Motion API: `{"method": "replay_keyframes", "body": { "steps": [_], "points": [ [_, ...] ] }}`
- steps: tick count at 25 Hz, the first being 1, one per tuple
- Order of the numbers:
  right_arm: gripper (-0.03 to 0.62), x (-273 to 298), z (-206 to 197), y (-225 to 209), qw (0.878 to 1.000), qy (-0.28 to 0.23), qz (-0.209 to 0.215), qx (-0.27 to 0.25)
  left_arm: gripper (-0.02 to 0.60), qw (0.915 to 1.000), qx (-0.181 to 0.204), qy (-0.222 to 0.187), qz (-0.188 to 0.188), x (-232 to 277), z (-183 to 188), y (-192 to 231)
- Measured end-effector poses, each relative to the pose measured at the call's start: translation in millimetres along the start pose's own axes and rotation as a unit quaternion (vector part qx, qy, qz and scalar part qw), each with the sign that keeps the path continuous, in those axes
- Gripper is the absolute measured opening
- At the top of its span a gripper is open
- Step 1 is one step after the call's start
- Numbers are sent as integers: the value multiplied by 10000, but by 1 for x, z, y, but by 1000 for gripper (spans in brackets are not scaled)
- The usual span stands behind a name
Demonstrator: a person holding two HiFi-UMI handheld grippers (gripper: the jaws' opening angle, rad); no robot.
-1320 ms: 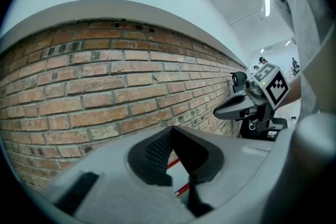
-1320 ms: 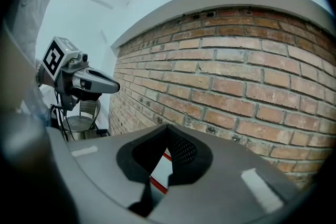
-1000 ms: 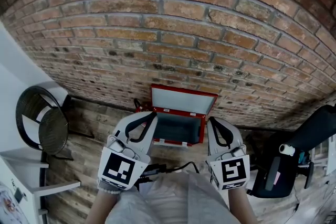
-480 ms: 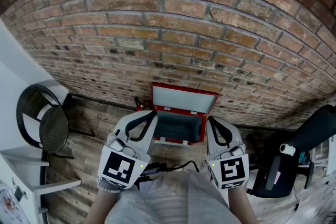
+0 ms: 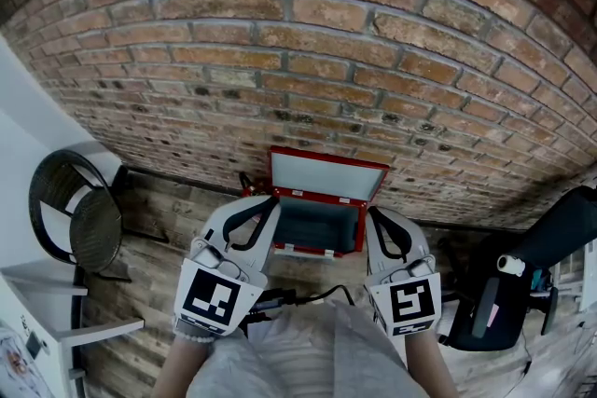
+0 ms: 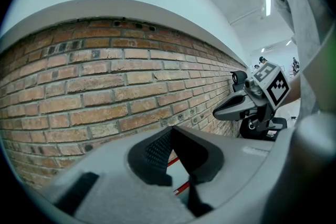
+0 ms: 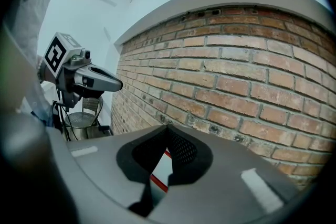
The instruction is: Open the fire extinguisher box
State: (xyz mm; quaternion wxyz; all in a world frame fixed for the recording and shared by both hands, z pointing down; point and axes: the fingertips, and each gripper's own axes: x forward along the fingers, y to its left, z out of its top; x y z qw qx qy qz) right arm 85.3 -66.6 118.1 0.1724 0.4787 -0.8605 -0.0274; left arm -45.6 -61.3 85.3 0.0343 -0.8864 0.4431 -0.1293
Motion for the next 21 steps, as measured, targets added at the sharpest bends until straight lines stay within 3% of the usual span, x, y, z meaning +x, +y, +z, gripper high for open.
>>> {"method": "replay_keyframes", "body": {
  "steps": [21],
  "points": [
    [6, 4, -6, 0, 10000, 60, 20, 22, 0, 10000, 3, -28, 24, 3, -2, 2]
  ]
}}
